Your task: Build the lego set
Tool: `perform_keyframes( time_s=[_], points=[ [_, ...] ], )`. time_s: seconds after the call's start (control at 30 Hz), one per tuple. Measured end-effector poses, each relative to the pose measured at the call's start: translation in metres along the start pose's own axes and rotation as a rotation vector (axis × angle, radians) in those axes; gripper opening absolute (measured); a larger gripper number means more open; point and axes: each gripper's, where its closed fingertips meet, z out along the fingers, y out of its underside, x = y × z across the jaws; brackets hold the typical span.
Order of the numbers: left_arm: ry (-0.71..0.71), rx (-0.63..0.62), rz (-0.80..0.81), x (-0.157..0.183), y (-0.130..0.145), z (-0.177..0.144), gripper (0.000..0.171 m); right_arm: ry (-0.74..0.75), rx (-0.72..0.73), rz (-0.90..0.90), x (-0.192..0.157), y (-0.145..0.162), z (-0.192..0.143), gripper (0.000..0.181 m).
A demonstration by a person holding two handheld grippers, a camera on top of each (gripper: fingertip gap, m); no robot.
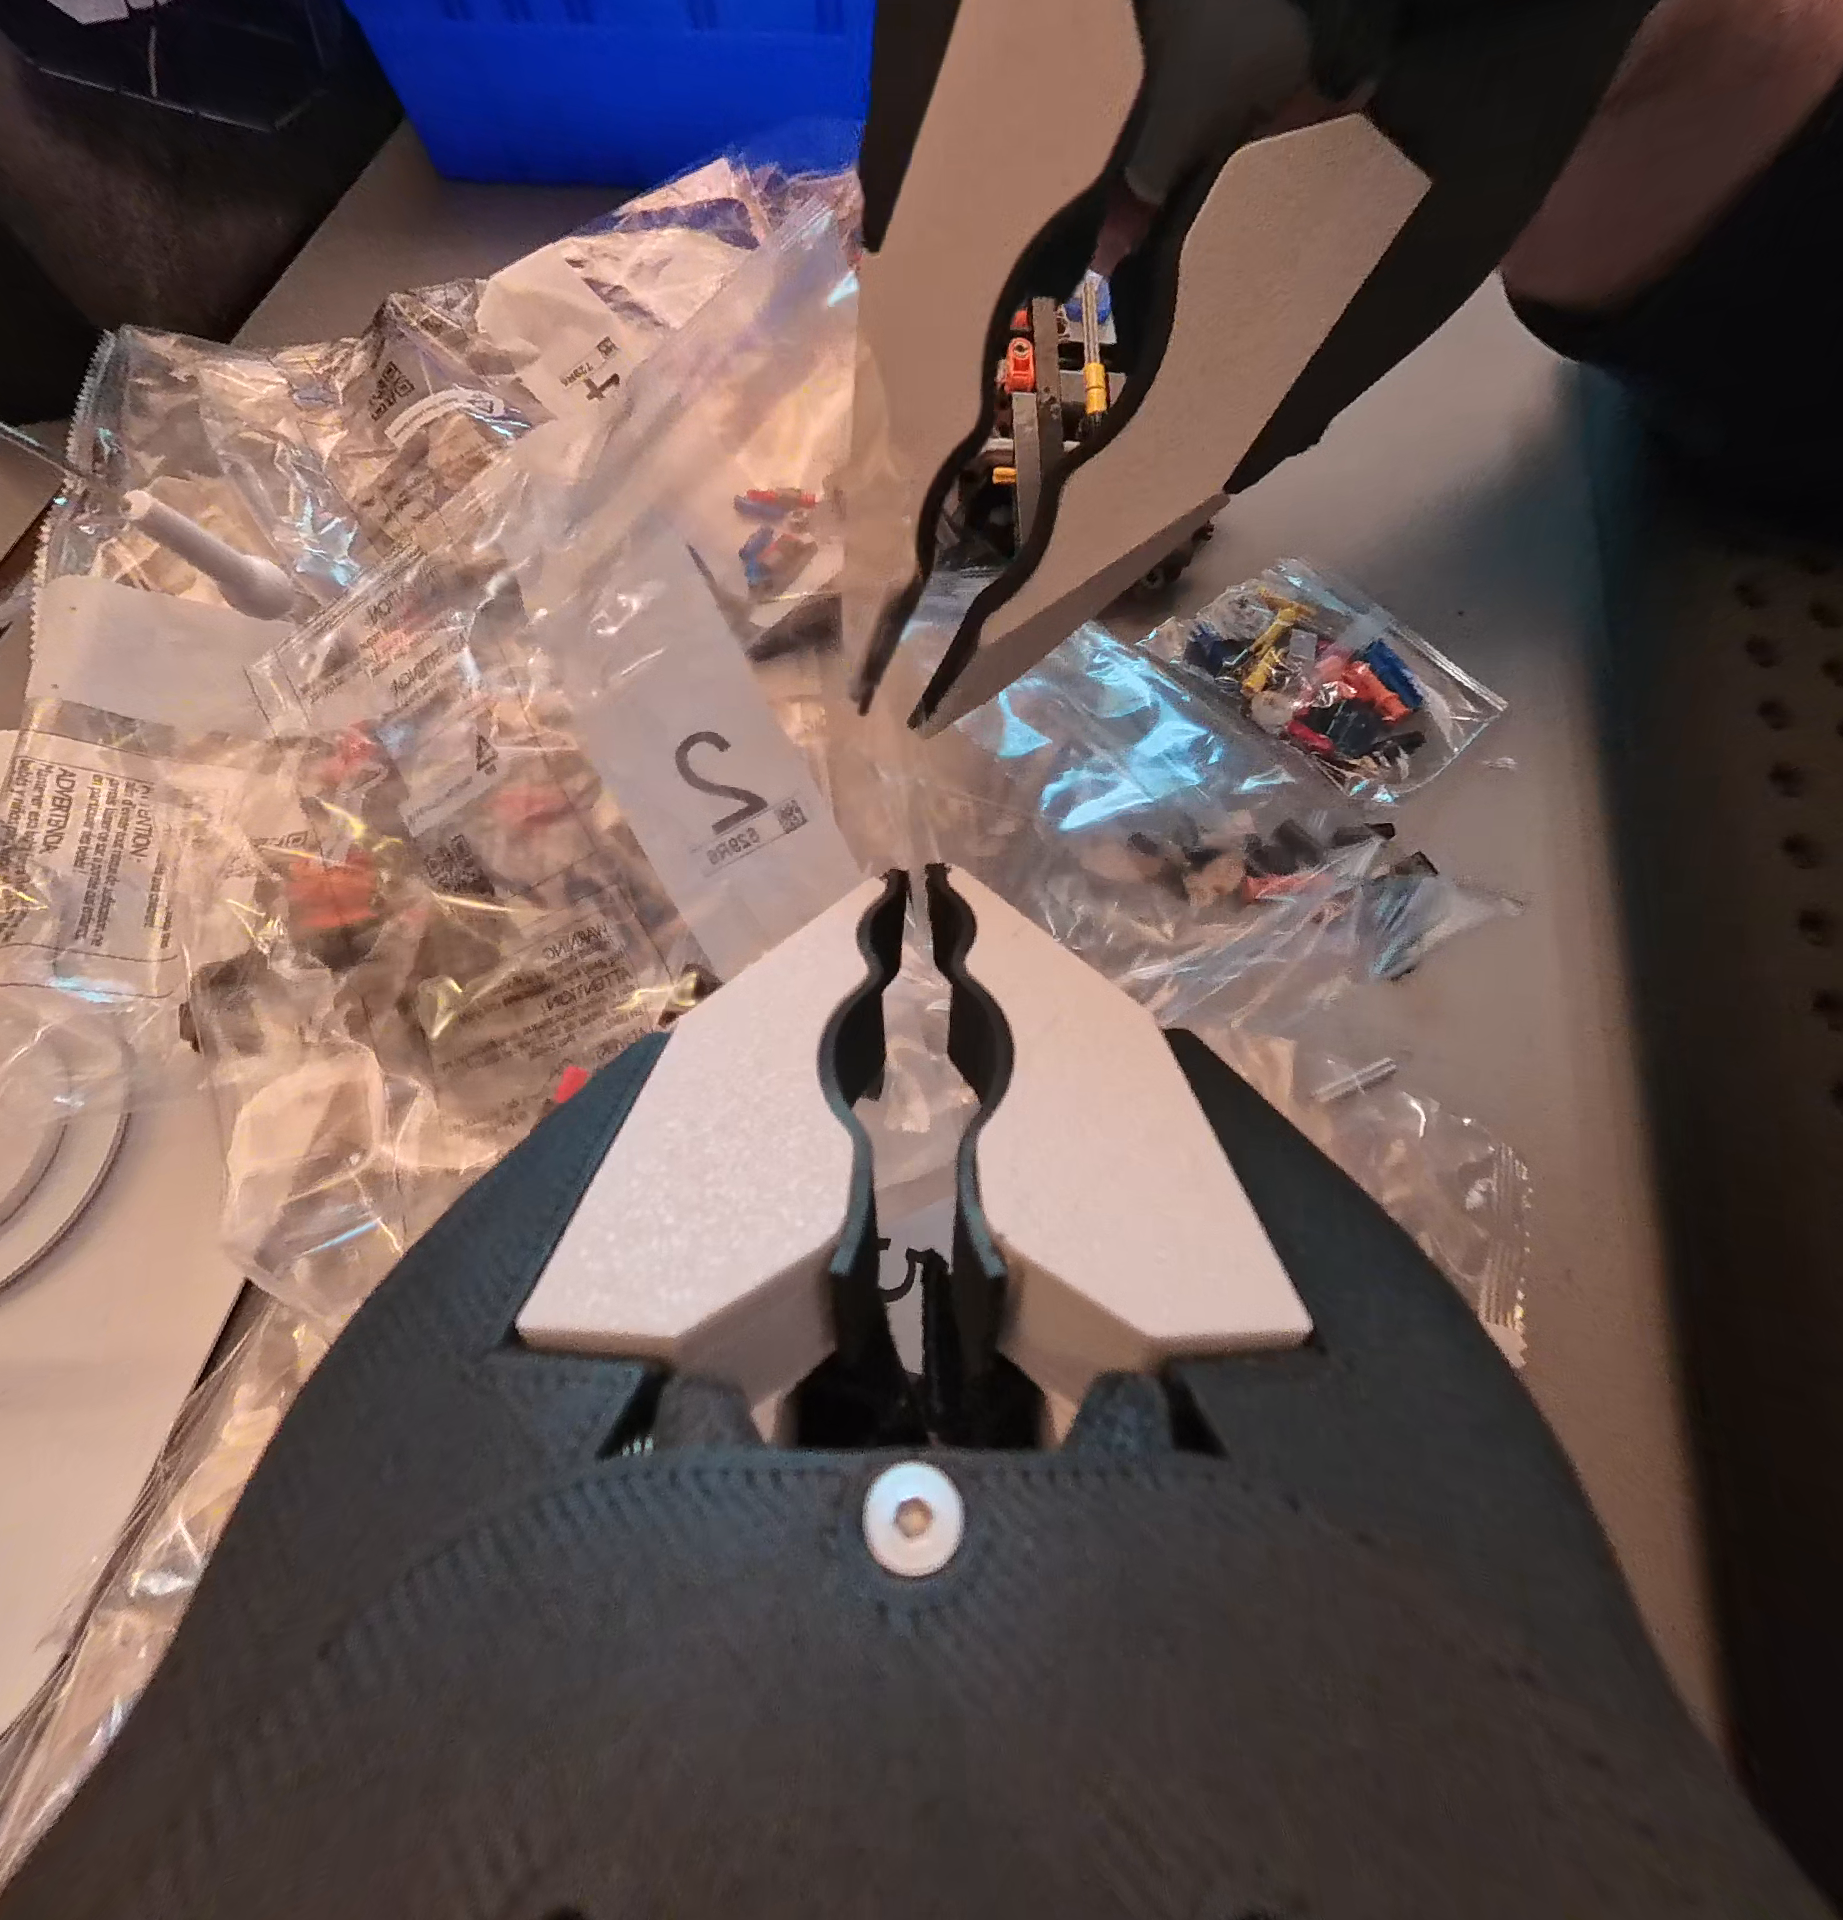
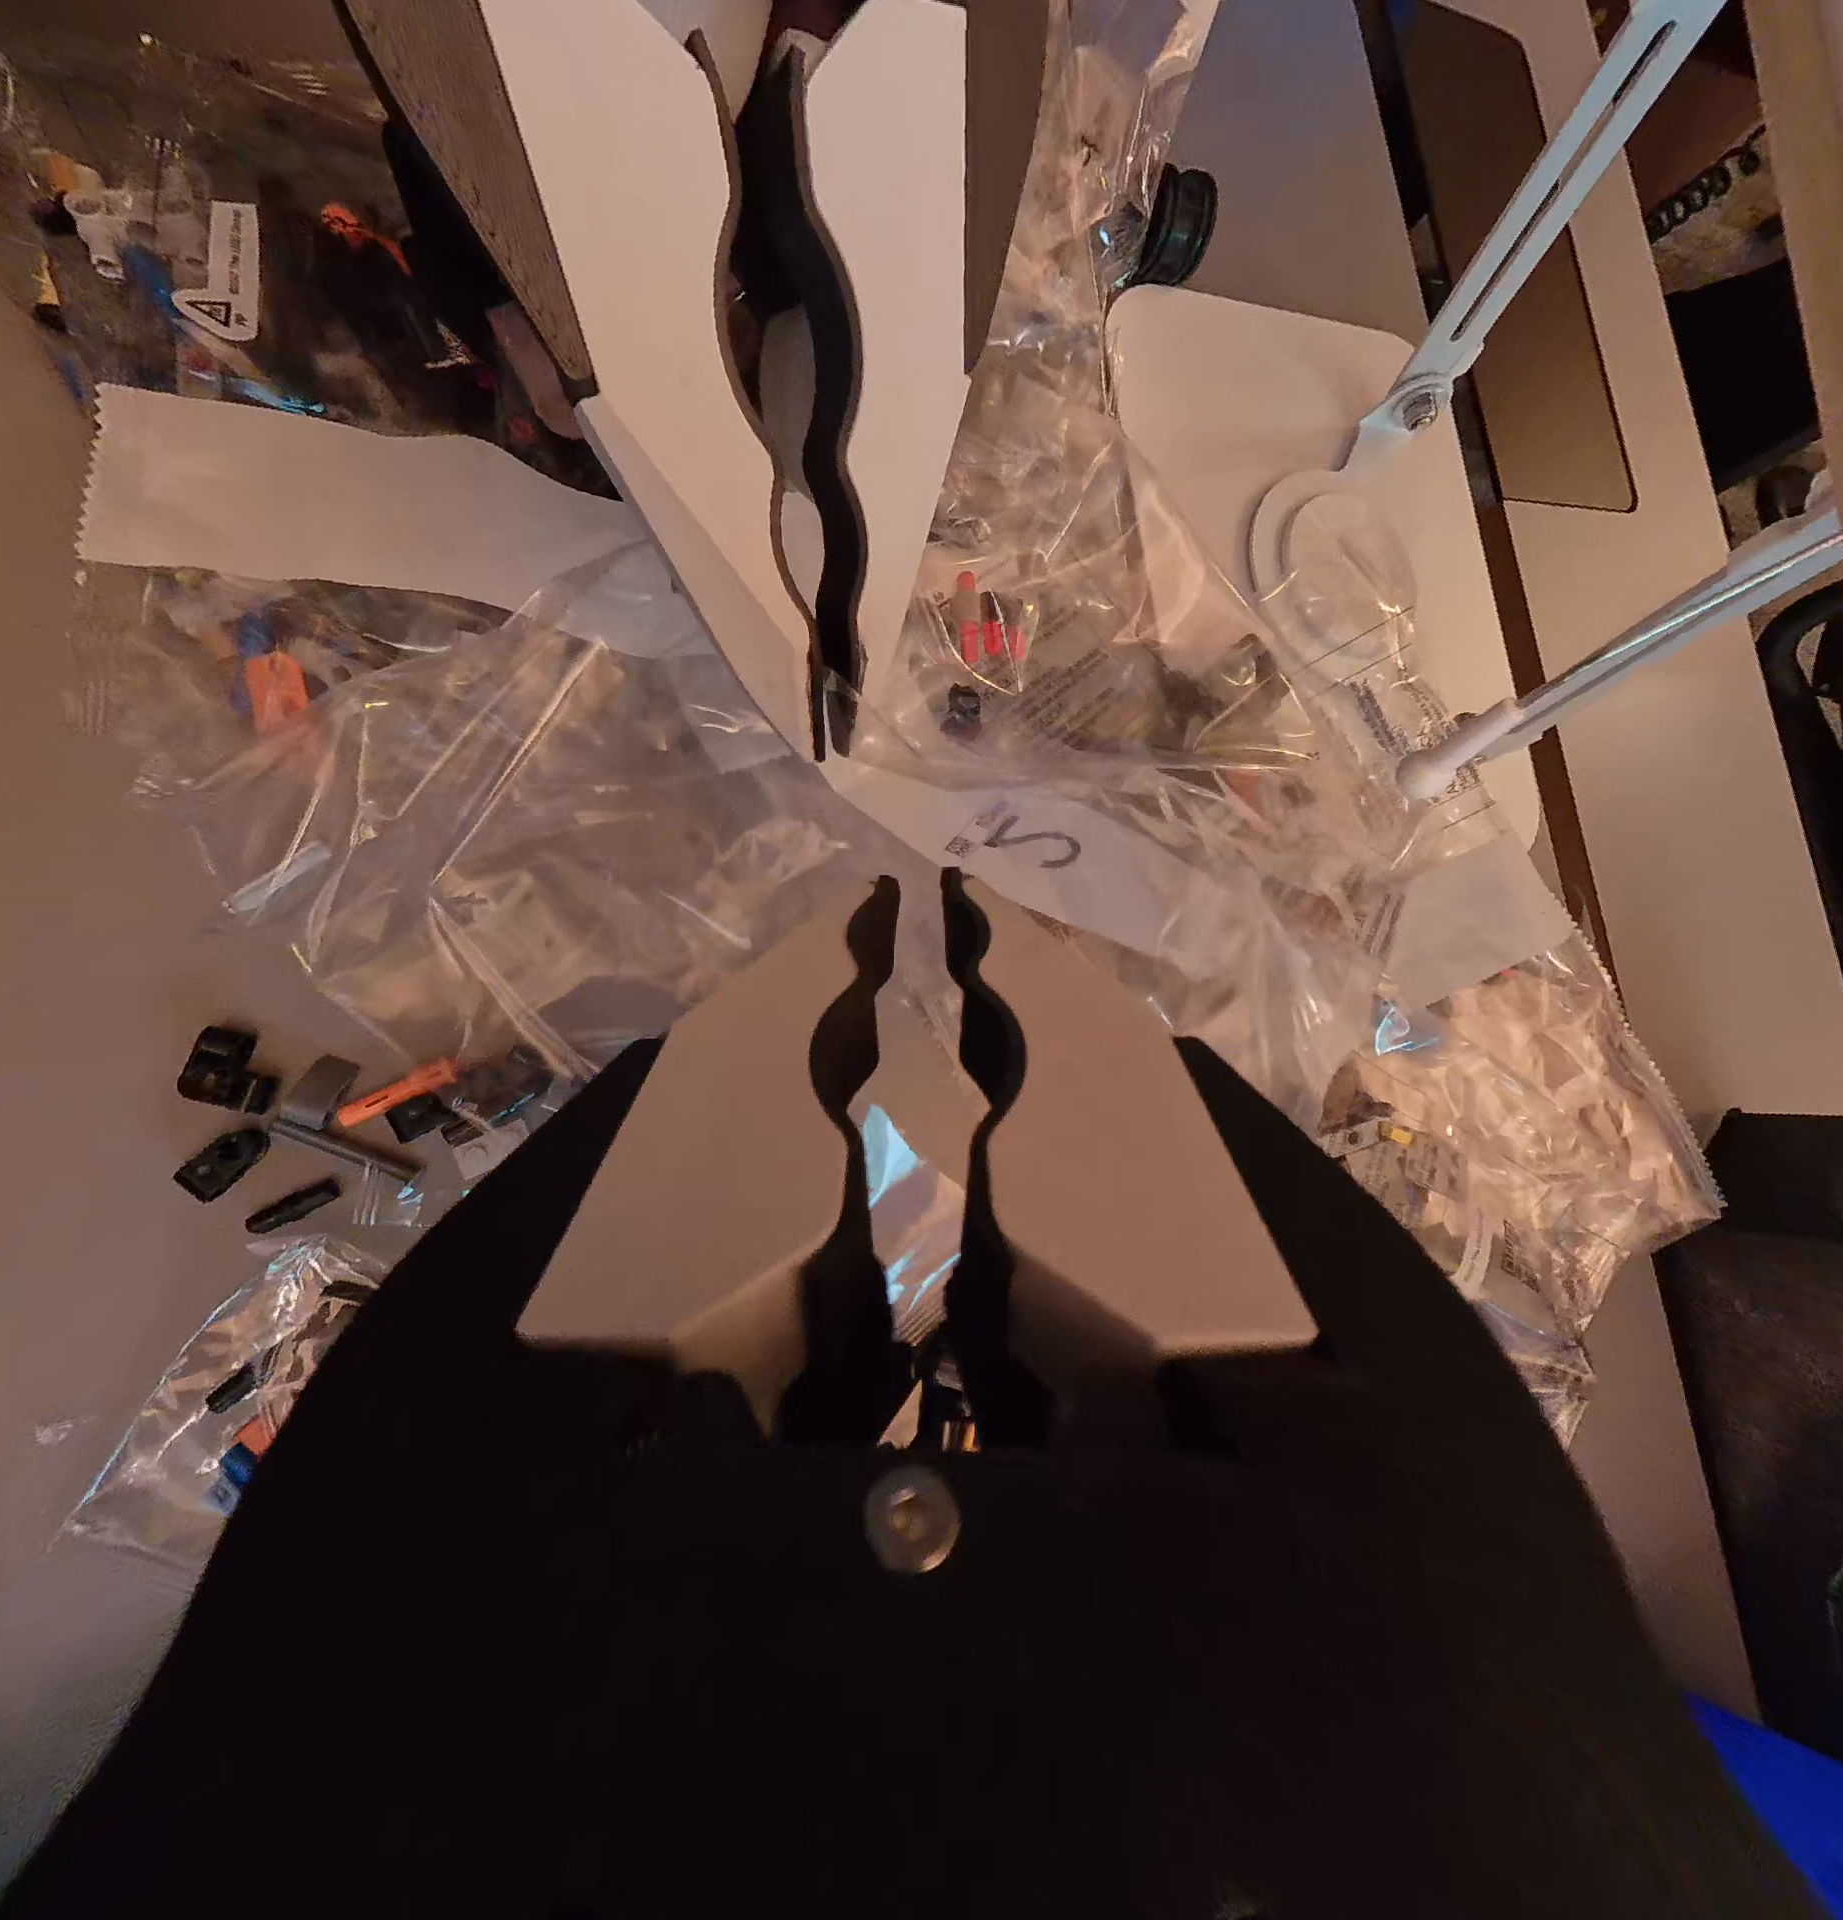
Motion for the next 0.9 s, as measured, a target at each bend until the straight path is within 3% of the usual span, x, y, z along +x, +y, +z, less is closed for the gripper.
perform_keyframes(
  time_s=[0.9],
  points=[
    [-0.016, 0.009, 0.008, -0.002, -0.002, 0.0, 0.002, 0.005, 0.055, 0.029, 0.003, -0.009, -0.009, 0.0]
  ],
)
